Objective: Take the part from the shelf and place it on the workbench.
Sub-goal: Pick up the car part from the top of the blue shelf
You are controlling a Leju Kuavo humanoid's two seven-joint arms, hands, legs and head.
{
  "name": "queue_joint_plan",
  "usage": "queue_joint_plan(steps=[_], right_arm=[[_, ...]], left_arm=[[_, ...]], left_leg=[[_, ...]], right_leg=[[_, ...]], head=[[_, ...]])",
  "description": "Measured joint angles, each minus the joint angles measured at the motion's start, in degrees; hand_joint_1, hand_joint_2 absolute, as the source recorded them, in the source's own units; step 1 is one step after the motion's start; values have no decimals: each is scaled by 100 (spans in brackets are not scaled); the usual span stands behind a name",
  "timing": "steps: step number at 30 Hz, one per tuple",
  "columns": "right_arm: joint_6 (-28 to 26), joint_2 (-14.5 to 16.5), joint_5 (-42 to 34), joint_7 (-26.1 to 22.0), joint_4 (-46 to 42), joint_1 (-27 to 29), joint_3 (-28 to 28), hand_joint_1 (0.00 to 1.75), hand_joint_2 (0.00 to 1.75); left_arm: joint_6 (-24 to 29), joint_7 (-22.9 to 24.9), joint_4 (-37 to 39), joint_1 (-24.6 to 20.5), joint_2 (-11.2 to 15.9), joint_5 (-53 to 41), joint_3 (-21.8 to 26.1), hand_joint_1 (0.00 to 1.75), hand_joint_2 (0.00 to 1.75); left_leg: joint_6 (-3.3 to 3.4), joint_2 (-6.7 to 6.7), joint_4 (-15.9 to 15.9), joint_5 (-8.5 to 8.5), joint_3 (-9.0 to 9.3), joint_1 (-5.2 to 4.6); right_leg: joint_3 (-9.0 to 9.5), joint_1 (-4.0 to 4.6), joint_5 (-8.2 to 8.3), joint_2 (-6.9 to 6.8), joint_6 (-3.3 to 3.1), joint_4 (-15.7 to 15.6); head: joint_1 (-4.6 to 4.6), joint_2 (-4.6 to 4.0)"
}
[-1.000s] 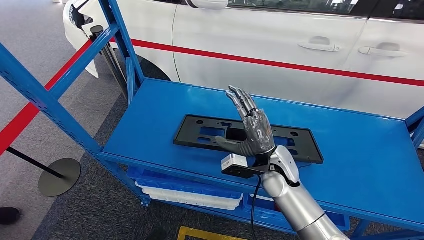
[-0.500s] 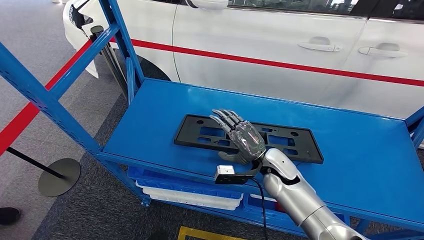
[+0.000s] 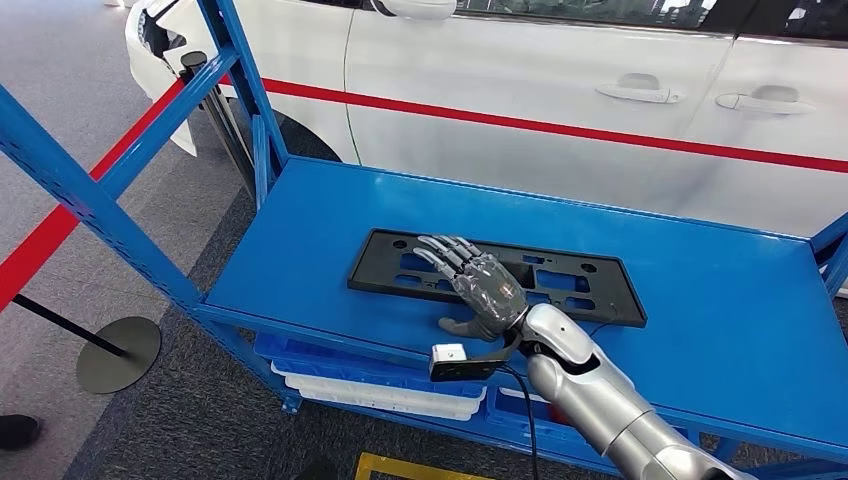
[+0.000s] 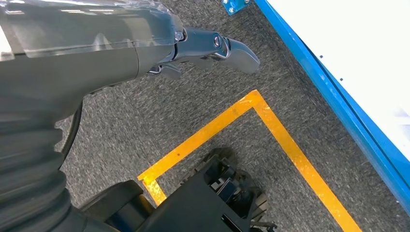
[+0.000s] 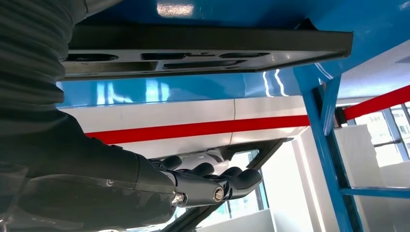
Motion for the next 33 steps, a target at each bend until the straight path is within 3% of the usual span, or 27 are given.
queue_joint_plan(steps=[7,18,33], right_arm=[[-34,4,-3,72,1,0,99,0,175],[-607,220,61,538,17,-2,105,0,175],[-806,275,57,574,17,60,-15,0,175]], left_arm=[[7,-22,0,-1,-12,-2,33,0,175],[-20,-74,0,0,-17,-51,144,0,175],[-33,-167,0,11,-20,-36,245,0,175]], left_leg=[[0,0,0,0,-2,0],[0,0,0,0,-2,0],[0,0,1,0,-3,0]], right_leg=[[0,0,1,0,1,0],[0,1,1,0,1,0],[-1,0,1,0,2,0]], head=[[0,0],[0,0],[0,0]])
